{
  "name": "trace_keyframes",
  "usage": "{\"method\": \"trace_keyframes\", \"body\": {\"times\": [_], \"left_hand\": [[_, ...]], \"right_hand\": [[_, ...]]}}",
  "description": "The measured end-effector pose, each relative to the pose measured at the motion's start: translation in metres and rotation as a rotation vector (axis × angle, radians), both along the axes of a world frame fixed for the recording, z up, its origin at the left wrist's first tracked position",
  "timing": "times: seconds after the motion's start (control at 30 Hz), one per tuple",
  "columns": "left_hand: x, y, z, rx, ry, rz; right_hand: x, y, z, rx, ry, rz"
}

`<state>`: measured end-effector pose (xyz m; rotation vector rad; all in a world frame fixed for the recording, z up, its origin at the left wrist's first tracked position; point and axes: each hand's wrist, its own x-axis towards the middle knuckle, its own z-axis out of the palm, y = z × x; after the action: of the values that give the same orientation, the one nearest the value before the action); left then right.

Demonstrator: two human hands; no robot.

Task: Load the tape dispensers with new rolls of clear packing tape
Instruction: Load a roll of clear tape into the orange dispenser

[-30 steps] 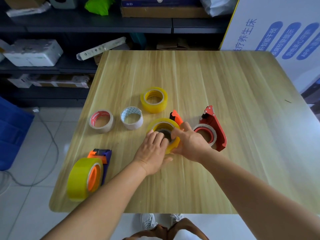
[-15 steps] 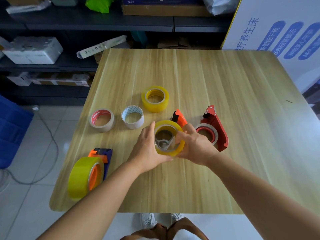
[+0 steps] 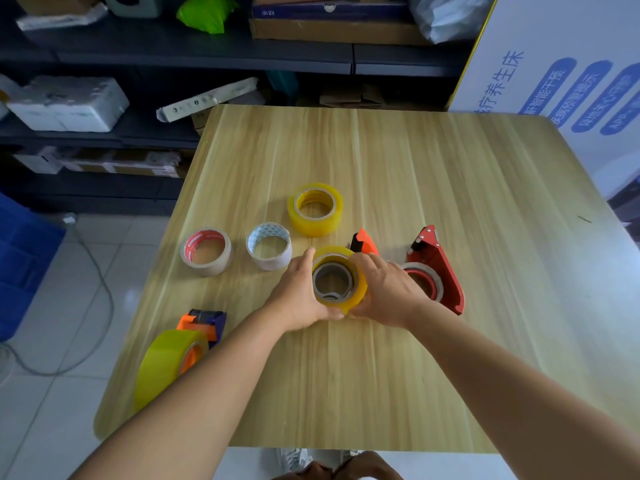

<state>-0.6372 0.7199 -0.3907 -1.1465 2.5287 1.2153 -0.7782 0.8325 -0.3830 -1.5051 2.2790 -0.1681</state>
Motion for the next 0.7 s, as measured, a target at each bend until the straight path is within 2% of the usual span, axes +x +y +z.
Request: {"method": "trace_keyframes", "body": {"times": [0.13,0.3,0.43,0.5,0.6,0.7], "left_hand": [[-0.003,0.002,-0.009,0.003,-0.089,-0.017],[-0.009,0.006,-0.014,-0.008,-0.113,0.013],[-0.009,0.007,-0.018,0.017,-0.1,0.051],[-0.005,0.007,-0.019,0.077,-0.075,0.062],[0.007,0.009,-0.021,0.164,-0.033,0.096],[0.017,0.014,-0.025,0.281,-0.005,0.191]], "right_hand": [[-0.003,-0.007,-0.014,0.141,0.062,0.046],[0.0,-0.011,-0.015,0.234,0.131,0.081],[0.015,-0.017,-0.006,0.158,0.181,0.118],[0.029,-0.02,-0.003,0.092,0.133,0.113],[0.041,-0.023,-0.006,0.148,-0.019,0.02],[0.052,-0.024,-0.012,0.185,-0.023,-0.027]]}}
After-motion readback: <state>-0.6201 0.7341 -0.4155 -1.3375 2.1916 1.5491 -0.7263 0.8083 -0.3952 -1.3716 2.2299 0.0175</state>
